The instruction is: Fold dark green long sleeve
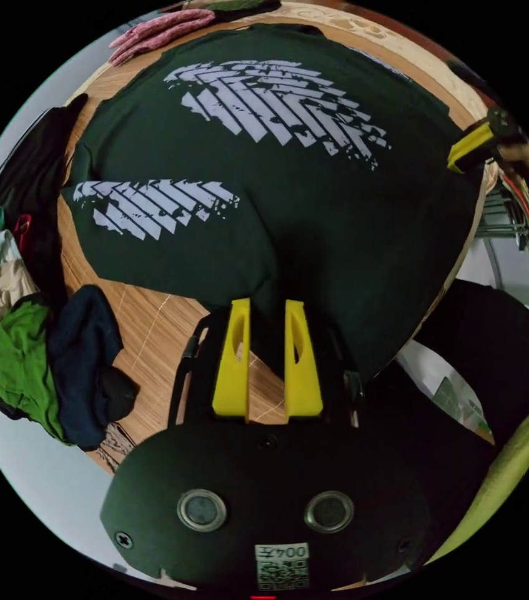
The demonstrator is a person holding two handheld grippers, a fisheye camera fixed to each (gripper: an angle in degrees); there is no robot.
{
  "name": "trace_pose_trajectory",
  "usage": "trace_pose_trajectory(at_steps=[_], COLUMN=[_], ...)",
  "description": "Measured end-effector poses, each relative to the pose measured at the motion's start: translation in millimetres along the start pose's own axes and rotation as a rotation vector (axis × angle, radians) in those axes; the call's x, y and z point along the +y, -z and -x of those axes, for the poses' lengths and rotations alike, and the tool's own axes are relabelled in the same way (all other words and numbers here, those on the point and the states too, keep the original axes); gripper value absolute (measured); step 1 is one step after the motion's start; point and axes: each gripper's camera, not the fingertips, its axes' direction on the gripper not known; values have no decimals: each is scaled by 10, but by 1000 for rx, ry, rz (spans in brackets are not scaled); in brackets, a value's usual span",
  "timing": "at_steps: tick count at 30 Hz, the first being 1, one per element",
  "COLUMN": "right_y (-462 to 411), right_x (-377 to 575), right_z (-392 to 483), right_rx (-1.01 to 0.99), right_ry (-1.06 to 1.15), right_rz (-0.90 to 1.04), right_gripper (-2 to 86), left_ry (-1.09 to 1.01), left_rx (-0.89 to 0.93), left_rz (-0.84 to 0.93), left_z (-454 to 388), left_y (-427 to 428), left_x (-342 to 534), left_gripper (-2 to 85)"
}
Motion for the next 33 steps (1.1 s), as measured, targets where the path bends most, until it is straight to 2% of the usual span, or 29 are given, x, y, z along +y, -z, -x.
trace_pose_trajectory(at_steps=[3,8,12,15,19,22,26,29,30,33], right_y=[10,9,-6,-16,-45,-76,-131,-179,-190,-249], right_x=[-107,2,76,63,90,161,297,418,446,612], right_z=[-6,-261,-303,-274,-341,-424,-535,-618,-638,-736], right_rx=[14,-109,-114,-81,-88,-115,-157,-197,-209,-278], right_ry=[28,-126,-164,-159,-183,-212,-275,-336,-351,-426], right_rz=[47,-34,-74,-60,-48,-62,-98,-137,-145,-206], right_gripper=[63,62,62,63,63,63,63,61,61,57], left_ry=[57,300,664,951,1216,1338,1394,1323,1245,990], left_rx=[35,79,200,221,136,172,160,107,103,160], left_rz=[-54,-255,-495,-623,-613,-584,-583,-644,-669,-585], left_z=[284,1247,2411,3101,3648,3883,3934,3743,3587,3054], left_y=[214,889,1311,1339,1057,788,729,911,969,917], left_x=[124,670,1578,2314,2982,3229,3316,3172,3006,2253], left_gripper=[42,27,27,33,57,92,115,104,94,71])
